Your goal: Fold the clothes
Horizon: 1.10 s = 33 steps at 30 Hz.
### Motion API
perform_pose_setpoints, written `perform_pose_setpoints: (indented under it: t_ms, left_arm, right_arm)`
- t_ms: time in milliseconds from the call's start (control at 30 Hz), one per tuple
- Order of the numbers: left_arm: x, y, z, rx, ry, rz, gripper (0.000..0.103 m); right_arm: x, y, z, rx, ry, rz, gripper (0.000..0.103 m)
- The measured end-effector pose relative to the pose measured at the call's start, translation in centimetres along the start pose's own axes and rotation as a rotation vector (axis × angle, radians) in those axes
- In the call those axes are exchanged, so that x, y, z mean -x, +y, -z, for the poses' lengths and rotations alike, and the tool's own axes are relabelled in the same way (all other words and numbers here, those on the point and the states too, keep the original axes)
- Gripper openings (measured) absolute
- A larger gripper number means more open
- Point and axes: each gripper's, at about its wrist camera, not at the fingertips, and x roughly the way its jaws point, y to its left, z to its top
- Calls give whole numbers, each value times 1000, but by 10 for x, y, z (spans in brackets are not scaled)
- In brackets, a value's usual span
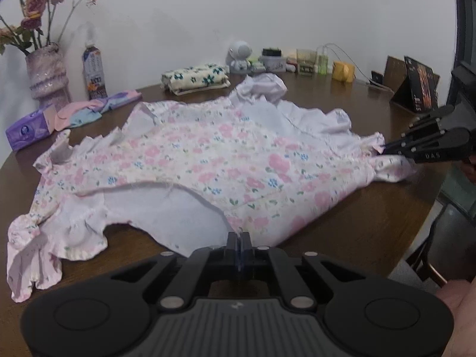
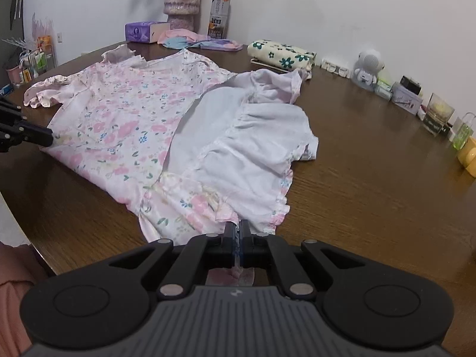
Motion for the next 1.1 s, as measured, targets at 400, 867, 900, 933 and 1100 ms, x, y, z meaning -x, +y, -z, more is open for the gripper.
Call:
perform_pose_setpoints:
  t_ms: [400,867,900,933,1100]
  left_arm:
    - [12,42,-59,47,-84,-82,41]
    - [-12,82,-100,29,-27,-55,55]
    - [-16,81,-98,29,-16,-42,55]
    - [-20,81,-96,28,-6,-29,55]
    - [-41,73,-85,28,39,29,55]
  right_arm:
    - [12,-34,-58,-127,-99,-43,38]
    - [-28,-64,-83,-119,167,-127,49]
    - [-27,-62,-76,-122,185,-123,49]
    - [-25,-60,-70,-125,201,-118,49]
    - [-1,-72,-53,-185,202,-67,51]
